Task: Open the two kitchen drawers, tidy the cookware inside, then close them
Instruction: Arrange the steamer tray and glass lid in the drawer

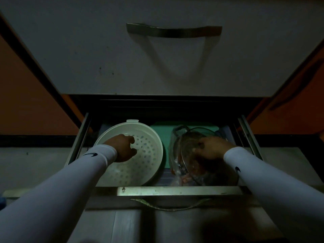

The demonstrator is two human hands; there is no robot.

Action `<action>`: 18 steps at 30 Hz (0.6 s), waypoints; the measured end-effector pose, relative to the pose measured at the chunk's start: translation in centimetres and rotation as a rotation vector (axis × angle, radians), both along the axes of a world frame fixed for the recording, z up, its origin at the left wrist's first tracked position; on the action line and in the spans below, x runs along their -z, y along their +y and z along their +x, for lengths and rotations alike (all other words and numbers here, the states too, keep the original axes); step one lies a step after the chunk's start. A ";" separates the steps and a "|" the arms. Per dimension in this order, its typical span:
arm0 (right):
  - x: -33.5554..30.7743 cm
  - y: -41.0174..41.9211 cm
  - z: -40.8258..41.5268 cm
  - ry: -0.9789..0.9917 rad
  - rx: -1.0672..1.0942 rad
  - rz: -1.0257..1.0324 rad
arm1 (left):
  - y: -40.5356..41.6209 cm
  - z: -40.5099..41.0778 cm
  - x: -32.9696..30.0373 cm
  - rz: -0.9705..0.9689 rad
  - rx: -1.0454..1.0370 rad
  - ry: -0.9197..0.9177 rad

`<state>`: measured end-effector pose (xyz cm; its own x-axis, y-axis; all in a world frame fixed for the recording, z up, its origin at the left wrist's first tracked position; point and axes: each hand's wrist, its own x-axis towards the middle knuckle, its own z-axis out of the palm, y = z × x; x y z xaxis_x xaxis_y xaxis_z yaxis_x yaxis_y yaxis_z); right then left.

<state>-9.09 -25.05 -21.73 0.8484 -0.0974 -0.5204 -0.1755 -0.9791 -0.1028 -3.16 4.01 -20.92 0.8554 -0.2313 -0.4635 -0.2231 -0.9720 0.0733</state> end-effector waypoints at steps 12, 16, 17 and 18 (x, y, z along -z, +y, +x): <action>1.9 -0.9 1.5 0.148 -0.004 -0.026 | -0.1 1.8 2.3 0.067 0.011 0.044; 2.3 -0.9 1.4 0.166 -0.011 -0.026 | -0.4 2.2 2.8 0.094 0.030 0.044; 2.4 -0.9 1.5 0.170 -0.012 -0.023 | -0.4 2.2 2.8 0.100 0.033 0.041; 2.5 -0.9 1.5 0.175 -0.013 -0.019 | -0.4 2.2 2.9 0.104 0.035 0.039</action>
